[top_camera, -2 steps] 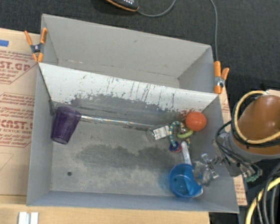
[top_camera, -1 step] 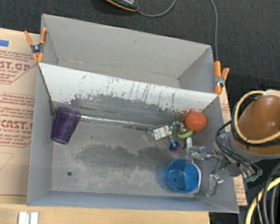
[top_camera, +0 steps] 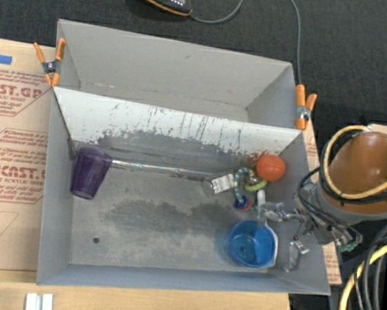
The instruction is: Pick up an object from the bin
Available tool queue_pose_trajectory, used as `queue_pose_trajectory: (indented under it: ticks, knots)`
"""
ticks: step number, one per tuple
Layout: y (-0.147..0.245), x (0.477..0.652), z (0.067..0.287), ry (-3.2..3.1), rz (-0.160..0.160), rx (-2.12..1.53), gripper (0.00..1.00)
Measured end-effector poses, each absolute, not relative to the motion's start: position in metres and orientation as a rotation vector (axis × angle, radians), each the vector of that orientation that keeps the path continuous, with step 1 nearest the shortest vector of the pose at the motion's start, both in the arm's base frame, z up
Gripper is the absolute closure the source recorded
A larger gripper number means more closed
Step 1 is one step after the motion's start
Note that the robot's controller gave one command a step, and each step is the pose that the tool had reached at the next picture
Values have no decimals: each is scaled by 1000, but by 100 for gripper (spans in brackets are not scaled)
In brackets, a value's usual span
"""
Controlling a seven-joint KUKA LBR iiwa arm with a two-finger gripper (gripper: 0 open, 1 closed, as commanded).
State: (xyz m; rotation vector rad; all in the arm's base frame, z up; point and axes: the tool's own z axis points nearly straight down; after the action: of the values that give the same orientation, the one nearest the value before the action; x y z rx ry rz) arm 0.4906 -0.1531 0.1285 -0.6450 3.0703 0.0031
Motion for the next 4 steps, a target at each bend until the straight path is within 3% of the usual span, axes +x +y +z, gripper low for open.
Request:
queue_pose_trajectory:
  ticks: [1,2,3,4]
  knots:
    - [-154,537,70,3006,6,-884,100]
    - [-154,537,70,3006,7,-883,100]
    - [-144,513,71,2769,4,-1453,100]
    - [-145,527,70,2904,9,-1169,100]
